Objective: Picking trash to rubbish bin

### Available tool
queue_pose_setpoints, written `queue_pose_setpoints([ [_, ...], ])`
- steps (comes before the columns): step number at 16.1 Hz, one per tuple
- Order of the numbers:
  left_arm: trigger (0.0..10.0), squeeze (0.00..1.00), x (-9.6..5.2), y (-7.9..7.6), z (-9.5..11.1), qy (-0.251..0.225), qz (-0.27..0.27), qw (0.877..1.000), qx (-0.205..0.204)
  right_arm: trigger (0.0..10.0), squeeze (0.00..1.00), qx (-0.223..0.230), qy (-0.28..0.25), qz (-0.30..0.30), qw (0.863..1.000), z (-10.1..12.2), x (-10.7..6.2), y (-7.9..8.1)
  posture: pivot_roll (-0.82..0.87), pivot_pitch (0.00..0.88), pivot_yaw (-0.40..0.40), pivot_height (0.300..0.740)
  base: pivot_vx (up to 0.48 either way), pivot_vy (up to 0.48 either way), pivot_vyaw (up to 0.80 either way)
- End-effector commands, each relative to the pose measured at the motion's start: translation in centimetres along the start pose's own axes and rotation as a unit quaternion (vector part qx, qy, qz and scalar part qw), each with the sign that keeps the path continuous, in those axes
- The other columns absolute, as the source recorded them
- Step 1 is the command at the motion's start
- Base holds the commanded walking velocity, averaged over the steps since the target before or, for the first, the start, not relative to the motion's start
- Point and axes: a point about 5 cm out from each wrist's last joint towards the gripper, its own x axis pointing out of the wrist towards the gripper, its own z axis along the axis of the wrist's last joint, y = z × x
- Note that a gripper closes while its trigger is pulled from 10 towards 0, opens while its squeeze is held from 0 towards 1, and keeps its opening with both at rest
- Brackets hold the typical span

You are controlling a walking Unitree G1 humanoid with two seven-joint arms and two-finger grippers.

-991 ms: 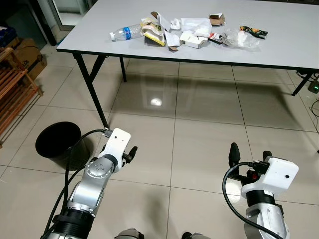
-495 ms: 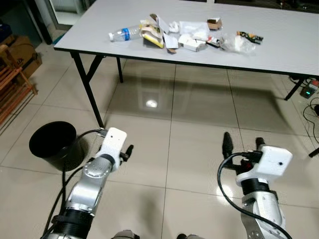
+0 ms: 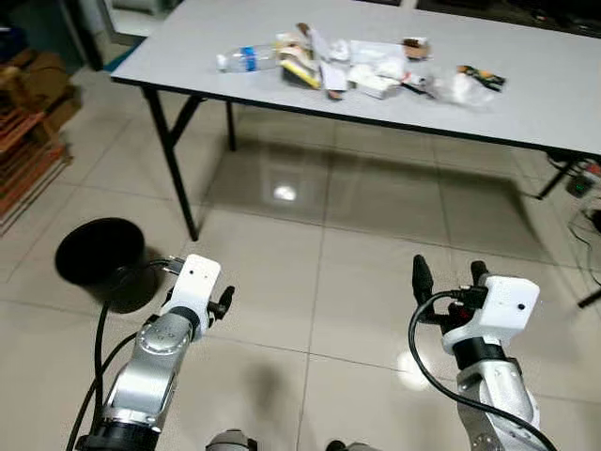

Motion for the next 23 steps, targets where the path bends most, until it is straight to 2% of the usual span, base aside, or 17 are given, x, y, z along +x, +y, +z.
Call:
queue_pose_setpoints([
  [1, 10.0, 0.0, 0.5, -0.5, 0.9, -0.007, -0.016, 1.0, 0.012, 10.0, 0.0, 0.002, -0.005, -0.017, 1.0, 0.1, -0.1, -0.6, 0.29, 0.1, -0.025, 0.74, 0.0, 0.0, 0.0],
  [4, 10.0, 0.0, 1.4, -0.7, 2.5, -0.02, -0.035, 0.999, 0.035, 10.0, 0.0, 0.007, -0.016, -0.043, 0.999, 0.2, -0.5, -0.9, 0.25, 0.083, 0.012, 0.74, 0.0, 0.0, 0.0],
  [7, 10.0, 0.0, 2.0, -0.3, 2.9, -0.018, -0.035, 0.999, 0.035, 10.0, 0.0, 0.012, -0.016, -0.066, 0.998, -0.1, -1.3, -0.8, 0.22, 0.093, 0.035, 0.74, 0.0, 0.0, 0.0],
  [9, 10.0, 0.0, 1.9, -0.5, 2.9, -0.022, -0.04, 0.999, 0.025, 10.0, 0.0, 0.012, -0.016, -0.07, 0.997, 0.1, -1.9, -0.9, 0.2, 0.09, 0.024, 0.74, 0.0, 0.0, 0.0],
  [11, 10.0, 0.0, 2.2, -1.4, 1.6, -0.001, -0.041, 0.999, 0.003, 10.0, 0.0, 0.009, -0.004, -0.077, 0.997, -0.2, -2.6, -1.4, 0.17, 0.088, -0.001, 0.74, 0.0, 0.0, 0.0],
  [15, 10.0, 0.0, 2.3, -3.1, 1.7, -0.011, -0.069, 0.998, 0.003, 10.0, 0.0, -0.009, -0.003, -0.075, 0.997, 0.3, -3.0, -2.1, 0.15, 0.078, -0.016, 0.74, 0.0, 0.0, 0.0],
  [18, 10.0, 0.0, 2.5, -2.5, 2.1, -0.015, -0.052, 0.998, -0.008, 10.0, 0.0, -0.007, -0.007, -0.08, 0.997, 0.6, -3.2, -2.4, 0.15, 0.071, -0.016, 0.74, 0.0, 0.0, 0.0],
  [20, 10.0, 0.0, 2.0, -2.0, 1.9, -0.017, -0.052, 0.998, -0.004, 10.0, 0.0, -0.004, -0.004, -0.078, 0.997, 0.6, -3.6, -2.5, 0.17, 0.074, -0.026, 0.74, 0.0, 0.0, 0.0],
  [23, 10.0, 0.0, 1.4, -1.4, 0.4, 0.001, -0.028, 0.999, -0.016, 10.0, 0.0, -0.011, 0.003, -0.053, 0.999, 0.5, -2.7, -2.2, 0.19, 0.091, -0.054, 0.74, 0.0, 0.0, 0.0],
])
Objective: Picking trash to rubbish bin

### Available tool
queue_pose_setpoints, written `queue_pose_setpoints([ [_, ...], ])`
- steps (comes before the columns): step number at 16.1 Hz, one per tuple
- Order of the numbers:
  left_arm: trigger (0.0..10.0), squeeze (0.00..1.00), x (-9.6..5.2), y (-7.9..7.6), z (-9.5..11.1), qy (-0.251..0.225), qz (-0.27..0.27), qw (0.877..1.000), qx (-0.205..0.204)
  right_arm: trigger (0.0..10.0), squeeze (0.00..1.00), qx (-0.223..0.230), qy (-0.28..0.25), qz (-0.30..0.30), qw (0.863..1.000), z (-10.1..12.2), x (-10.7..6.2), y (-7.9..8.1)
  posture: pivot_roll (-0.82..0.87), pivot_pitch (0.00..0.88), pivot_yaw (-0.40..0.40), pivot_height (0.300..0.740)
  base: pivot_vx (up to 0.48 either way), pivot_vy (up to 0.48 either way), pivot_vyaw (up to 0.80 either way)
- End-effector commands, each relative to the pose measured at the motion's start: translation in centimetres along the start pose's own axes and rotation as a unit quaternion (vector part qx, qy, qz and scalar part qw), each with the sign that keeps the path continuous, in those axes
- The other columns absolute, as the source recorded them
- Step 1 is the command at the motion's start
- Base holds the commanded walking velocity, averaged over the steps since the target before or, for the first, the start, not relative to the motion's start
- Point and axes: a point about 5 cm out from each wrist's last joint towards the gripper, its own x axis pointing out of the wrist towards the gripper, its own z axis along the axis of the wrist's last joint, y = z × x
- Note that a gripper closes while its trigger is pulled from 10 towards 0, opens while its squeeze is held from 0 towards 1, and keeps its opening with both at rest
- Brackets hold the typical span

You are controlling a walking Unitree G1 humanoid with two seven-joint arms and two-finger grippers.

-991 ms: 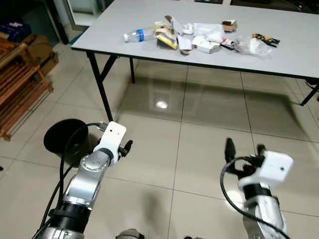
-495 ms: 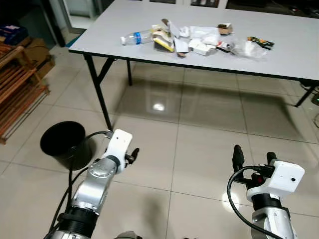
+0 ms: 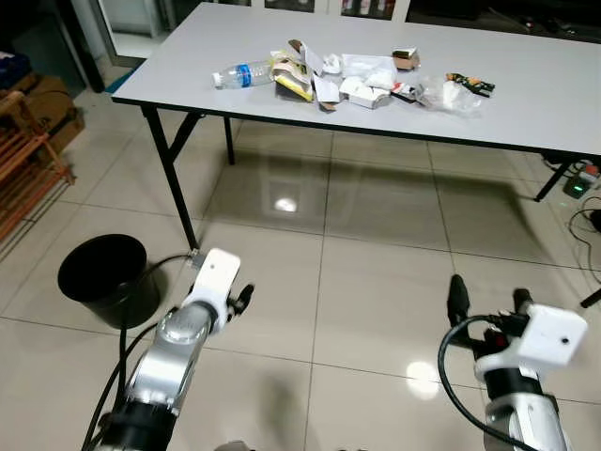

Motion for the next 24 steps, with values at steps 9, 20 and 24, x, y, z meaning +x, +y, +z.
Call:
queue_pose_setpoints([
  [9, 10.0, 0.0, 1.0, -0.7, 2.7, -0.054, -0.015, 0.998, 0.012, 10.0, 0.0, 0.004, -0.001, -0.004, 1.0, 0.1, 0.8, 0.4, 0.17, 0.093, -0.012, 0.74, 0.0, 0.0, -0.76],
  [20, 10.0, 0.0, 1.7, -2.3, 6.3, -0.143, -0.068, 0.987, -0.019, 10.0, 0.0, -0.002, -0.019, 0.001, 1.0, 0.5, 1.0, 1.6, 0.15, 0.104, -0.01, 0.74, 0.263, 0.0, -0.06],
  [24, 10.0, 0.0, 1.7, -2.7, 6.9, -0.153, -0.077, 0.985, -0.024, 10.0, 0.0, -0.013, -0.022, 0.006, 1.0, 0.5, 1.3, 1.7, 0.15, 0.112, -0.013, 0.74, 0.48, 0.0, 0.0],
])
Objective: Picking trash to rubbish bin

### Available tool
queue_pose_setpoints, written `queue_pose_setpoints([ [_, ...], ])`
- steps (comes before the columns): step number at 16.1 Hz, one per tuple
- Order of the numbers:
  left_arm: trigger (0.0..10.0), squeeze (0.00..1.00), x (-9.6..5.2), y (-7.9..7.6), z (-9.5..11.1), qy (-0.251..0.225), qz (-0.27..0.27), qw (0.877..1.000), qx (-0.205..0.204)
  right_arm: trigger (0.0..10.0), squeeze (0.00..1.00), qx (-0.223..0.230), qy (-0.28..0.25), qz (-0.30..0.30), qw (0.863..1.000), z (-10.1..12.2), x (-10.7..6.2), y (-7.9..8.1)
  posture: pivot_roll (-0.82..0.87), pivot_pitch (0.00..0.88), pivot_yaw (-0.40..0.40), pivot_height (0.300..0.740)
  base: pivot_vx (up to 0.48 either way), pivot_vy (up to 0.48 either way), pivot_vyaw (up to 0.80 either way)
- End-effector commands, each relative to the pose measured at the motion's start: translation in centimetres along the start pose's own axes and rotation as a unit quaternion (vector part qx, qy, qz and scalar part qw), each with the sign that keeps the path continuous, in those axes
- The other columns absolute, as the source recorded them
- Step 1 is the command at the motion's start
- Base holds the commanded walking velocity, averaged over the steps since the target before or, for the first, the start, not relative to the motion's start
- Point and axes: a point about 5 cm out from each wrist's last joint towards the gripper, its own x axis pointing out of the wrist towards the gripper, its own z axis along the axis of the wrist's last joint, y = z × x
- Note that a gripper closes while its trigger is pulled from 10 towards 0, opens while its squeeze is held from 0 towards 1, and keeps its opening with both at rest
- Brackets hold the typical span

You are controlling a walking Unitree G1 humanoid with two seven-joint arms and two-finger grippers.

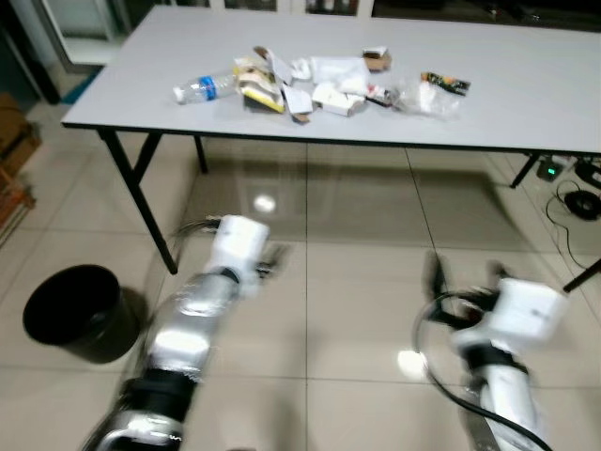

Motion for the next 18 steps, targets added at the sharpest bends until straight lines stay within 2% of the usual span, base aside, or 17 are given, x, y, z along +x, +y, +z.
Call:
queue_pose_setpoints([
  [1, 10.0, 0.0, 0.5, -1.7, 1.0, -0.016, -0.03, 0.999, -0.001, 10.0, 0.0, -0.027, -0.003, -0.015, 1.0, 0.3, -0.1, -1.0, 0.15, 0.113, -0.013, 0.74, 0.48, 0.0, 0.0],
  [2, 10.0, 0.0, 0.6, -1.7, 1.0, -0.017, -0.032, 0.999, -0.001, 10.0, 0.0, -0.04, -0.014, -0.005, 0.999, 0.8, 0.1, -0.6, 0.15, 0.114, -0.014, 0.74, 0.48, 0.0, 0.0],
  [6, 10.0, 0.0, 0.8, -2.4, 1.4, -0.025, -0.041, 0.999, 0.0, 10.0, 0.0, -0.036, -0.012, -0.006, 0.999, 0.6, 0.3, -0.5, 0.16, 0.114, -0.017, 0.74, 0.48, 0.0, 0.0],
  [18, 10.0, 0.0, 0.7, -1.9, 1.1, -0.018, -0.03, 0.999, 0.009, 10.0, 0.0, -0.044, -0.016, 0.008, 0.999, 0.8, 0.8, 0.3, 0.17, 0.124, -0.016, 0.74, 0.458, 0.0, 0.0],
])
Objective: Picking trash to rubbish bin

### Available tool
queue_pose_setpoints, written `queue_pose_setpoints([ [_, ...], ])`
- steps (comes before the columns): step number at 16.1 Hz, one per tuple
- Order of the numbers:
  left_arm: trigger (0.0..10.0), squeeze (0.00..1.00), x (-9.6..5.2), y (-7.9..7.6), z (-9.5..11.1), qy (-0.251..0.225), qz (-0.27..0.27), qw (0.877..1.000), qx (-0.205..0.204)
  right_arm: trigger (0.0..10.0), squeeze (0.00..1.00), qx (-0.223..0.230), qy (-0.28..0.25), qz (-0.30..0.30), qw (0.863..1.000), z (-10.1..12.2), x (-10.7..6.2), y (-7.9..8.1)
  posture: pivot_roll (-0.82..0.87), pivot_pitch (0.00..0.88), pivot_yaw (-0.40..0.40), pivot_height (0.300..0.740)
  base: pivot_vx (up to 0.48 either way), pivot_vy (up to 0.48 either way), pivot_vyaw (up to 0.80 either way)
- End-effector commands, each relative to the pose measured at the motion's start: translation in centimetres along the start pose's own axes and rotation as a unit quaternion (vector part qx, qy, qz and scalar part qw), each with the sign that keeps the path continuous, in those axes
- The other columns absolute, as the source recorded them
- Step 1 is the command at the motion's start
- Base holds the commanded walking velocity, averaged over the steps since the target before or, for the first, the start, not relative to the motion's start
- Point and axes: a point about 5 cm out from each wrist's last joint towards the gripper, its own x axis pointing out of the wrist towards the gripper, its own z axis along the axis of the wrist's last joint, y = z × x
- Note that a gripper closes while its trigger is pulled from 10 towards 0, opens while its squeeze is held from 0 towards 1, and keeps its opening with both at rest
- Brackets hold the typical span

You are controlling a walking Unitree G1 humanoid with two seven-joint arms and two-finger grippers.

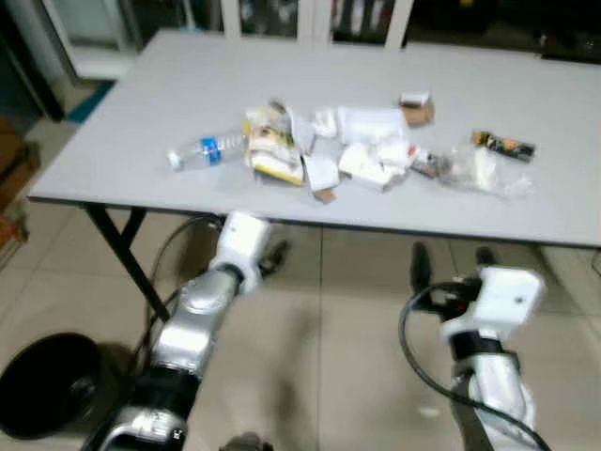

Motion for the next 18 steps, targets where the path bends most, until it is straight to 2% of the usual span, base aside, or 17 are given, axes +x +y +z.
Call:
queue_pose_setpoints([
  [1, 10.0, 0.0, 0.3, -1.1, 0.3, -0.004, -0.014, 1.0, 0.007, 10.0, 0.0, -0.017, -0.002, -0.005, 1.0, 0.3, 0.0, -0.6, 0.17, 0.124, -0.016, 0.74, 0.428, 0.0, 0.0],
  [8, 10.0, 0.0, 0.3, -0.6, -0.3, 0.015, 0.005, 1.0, 0.008, 10.0, 0.0, -0.029, -0.015, 0.005, 0.999, 1.0, 0.9, 0.2, 0.18, 0.121, -0.028, 0.74, 0.047, -0.445, 0.0],
  [13, 10.0, 0.0, 0.3, -0.3, -0.2, 0.01, 0.01, 1.0, 0.0, 10.0, 0.0, -0.04, -0.017, 0.016, 0.999, 1.1, 1.5, 0.6, 0.19, 0.114, -0.03, 0.74, 0.0, -0.474, 0.0],
  [18, 10.0, 0.0, 0.3, 0.3, -0.1, 0.008, 0.02, 1.0, -0.001, 10.0, 0.0, -0.063, -0.02, 0.011, 0.998, 1.2, 2.2, 0.7, 0.21, 0.107, -0.028, 0.74, 0.372, -0.054, 0.0],
])
